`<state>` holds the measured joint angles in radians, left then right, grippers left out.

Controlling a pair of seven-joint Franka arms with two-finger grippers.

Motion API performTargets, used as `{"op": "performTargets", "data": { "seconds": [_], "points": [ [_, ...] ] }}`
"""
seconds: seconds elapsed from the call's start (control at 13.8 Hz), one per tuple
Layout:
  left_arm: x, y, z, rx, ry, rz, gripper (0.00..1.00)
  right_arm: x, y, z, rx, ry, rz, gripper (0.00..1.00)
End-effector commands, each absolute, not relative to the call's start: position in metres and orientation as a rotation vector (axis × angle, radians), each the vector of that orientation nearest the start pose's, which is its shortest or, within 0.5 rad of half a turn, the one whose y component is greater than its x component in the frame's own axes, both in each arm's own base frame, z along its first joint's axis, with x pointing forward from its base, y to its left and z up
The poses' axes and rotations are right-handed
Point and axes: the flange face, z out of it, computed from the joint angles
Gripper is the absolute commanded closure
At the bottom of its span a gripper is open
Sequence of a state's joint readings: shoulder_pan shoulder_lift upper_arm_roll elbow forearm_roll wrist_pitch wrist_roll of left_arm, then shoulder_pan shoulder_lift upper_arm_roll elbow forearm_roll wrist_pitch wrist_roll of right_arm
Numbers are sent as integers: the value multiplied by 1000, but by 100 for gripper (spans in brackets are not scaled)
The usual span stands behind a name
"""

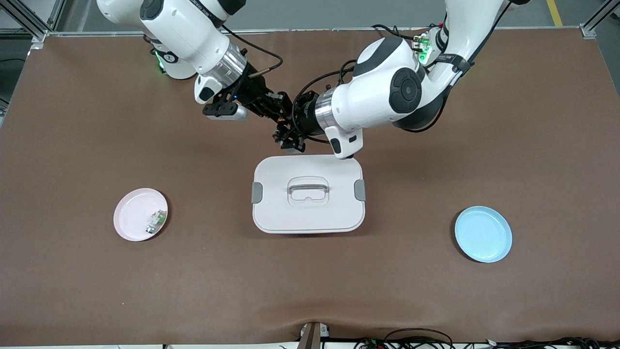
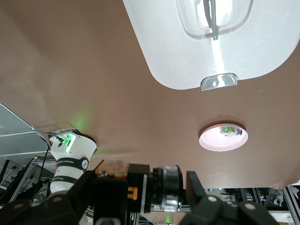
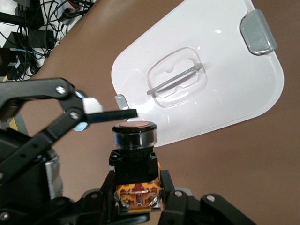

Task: Transfer orange switch to right arm and place
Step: 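Close the right gripper on the orange switch beside the left gripper, then open the left gripper while the right gripper pulls the switch away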

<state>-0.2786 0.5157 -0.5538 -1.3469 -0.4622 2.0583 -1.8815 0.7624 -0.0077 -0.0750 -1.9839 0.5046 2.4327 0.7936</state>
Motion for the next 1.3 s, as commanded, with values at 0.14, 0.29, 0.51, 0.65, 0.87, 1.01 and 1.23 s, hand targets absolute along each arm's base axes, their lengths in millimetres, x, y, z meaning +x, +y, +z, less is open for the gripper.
{"op": "performTargets", "data": {
  "seconds": [0.14,0.29,0.51,0.65,0.87,1.01,1.23],
  "points": [
    [532,-487,508,-2663,-2075,1092,0,455,379,517,-2489,529,-61,100],
    [532,-487,508,-2663,-2075,1092,0,456,376,517,-2557,271,-132,100],
    [535,-484,509,-2666,-2081,1086,0,474,346,513,-2630,-153,-170,100],
    [536,-483,509,-2667,-2082,1081,0,481,327,511,-2680,-303,-184,100],
    [538,-478,506,-2690,-2064,1002,0,500,280,508,-2757,-760,-172,100],
    [538,-475,506,-2703,-2064,911,0,517,236,503,-2800,-991,-167,100],
    [543,-468,501,-2717,-2059,760,0,540,171,494,-2759,-1363,-156,100]
  ]
}}
